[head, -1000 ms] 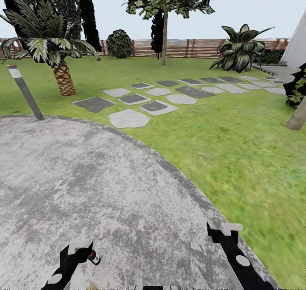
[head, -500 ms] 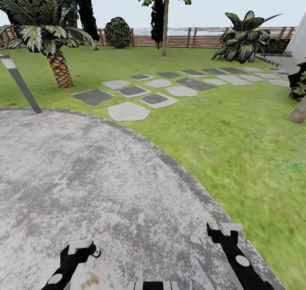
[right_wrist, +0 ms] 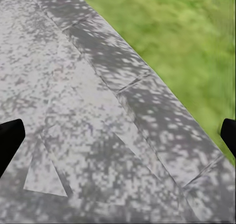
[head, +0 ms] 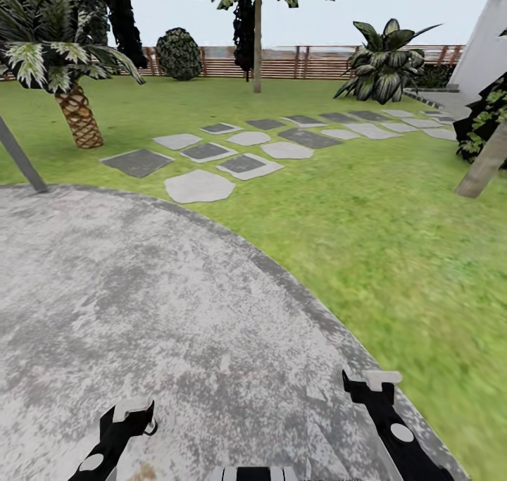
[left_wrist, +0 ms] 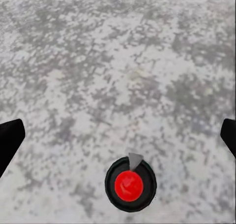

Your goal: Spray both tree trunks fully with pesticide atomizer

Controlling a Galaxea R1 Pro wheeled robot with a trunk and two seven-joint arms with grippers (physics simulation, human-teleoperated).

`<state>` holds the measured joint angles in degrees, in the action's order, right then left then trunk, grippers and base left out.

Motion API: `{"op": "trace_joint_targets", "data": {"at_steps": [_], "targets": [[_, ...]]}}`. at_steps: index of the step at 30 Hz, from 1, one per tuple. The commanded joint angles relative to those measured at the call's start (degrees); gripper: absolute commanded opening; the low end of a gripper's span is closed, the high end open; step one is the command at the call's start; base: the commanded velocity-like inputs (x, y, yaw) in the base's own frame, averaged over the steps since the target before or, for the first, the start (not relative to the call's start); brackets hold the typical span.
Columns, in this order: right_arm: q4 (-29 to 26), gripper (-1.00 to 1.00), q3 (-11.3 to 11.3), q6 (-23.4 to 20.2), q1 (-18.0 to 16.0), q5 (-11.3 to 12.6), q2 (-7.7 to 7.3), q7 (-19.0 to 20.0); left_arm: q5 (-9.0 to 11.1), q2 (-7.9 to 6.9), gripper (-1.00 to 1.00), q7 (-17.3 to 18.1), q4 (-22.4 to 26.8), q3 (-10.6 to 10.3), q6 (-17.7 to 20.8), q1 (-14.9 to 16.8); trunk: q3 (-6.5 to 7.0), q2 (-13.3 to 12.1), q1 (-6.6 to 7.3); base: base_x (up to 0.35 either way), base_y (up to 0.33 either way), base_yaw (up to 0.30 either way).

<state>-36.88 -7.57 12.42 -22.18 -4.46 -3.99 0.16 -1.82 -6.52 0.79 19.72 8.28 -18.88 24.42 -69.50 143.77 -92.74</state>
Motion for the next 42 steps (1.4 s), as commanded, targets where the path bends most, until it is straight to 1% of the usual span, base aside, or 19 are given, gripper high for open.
{"op": "trace_joint_targets", "data": {"at_steps": [1,2,11,28,33,42], "targets": [[0.1,1.00,-0.1,0.2,0.0,-0.5,0.05,0.0,-0.2,0.02,1.00,0.1,0.0,0.2,-0.2,0.0,-0.04,0.0,0.01,0.000,0.000,-0.146],[0.1,1.00,-0.1,0.2,0.0,-0.5,0.06,0.0,-0.2,0.02,1.00,0.1,0.0,0.2,-0.2,0.0,-0.04,0.0,0.01,0.000,0.000,-0.116],[0.0,1.00,-0.1,0.2,-0.1,-0.5,0.12,0.0,-0.2,0.02,1.00,0.1,0.0,0.2,-0.2,0.0,-2.09,0.1,-0.22,0.000,0.000,-0.020],[0.0,1.00,-0.2,0.1,-0.1,-0.5,0.21,0.0,-0.3,0.10,1.00,0.1,0.0,0.2,-0.3,0.0,-7.32,0.4,-0.66,0.000,0.000,0.000],[0.0,1.00,-0.2,0.1,-0.1,-0.5,0.21,0.0,-0.3,0.04,1.00,0.1,0.0,0.2,-0.3,0.0,-7.62,0.4,-0.66,0.000,0.000,-0.012],[0.0,1.00,-0.2,0.2,-0.1,-0.5,0.21,0.0,-0.3,0.01,1.00,0.1,0.0,0.2,-0.3,0.0,-7.68,0.4,-0.66,0.000,0.000,-0.029]]}}
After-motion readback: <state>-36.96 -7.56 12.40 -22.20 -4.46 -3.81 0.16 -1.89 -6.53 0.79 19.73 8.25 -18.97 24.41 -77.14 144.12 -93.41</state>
